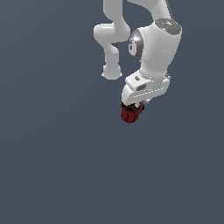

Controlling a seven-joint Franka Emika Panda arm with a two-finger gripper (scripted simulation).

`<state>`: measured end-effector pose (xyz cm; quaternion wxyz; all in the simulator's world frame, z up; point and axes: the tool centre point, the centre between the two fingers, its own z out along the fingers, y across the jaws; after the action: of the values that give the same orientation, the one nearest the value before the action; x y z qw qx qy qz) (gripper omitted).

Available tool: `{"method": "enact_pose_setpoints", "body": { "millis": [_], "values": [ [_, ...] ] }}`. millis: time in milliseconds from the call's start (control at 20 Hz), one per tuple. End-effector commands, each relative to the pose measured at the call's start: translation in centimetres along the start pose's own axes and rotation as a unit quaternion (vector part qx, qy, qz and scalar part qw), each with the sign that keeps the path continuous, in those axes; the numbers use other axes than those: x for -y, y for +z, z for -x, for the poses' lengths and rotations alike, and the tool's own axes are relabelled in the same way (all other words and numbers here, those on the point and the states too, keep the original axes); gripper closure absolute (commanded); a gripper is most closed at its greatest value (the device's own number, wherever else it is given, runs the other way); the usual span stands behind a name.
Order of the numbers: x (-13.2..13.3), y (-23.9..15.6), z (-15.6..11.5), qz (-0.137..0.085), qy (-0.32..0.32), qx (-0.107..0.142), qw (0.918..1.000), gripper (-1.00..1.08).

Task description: Pick up the object and move it to a goal position.

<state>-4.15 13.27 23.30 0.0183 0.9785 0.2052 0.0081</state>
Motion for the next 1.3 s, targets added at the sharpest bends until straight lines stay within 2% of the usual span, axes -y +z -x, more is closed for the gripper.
{"method": "enact_pose_setpoints", "body": {
  "millis": [0, 800, 1250],
  "values": [
    [0.6, -3.2, 0.6, 0.000, 0.000, -0.002, 1.0000, 1.08],
    [4.1, -21.1, 4.1, 0.000, 0.000, -0.002, 1.0000, 1.08],
    [5.2, -27.8, 5.1, 0.000, 0.001, -0.002, 1.0000, 1.08]
  ]
}}
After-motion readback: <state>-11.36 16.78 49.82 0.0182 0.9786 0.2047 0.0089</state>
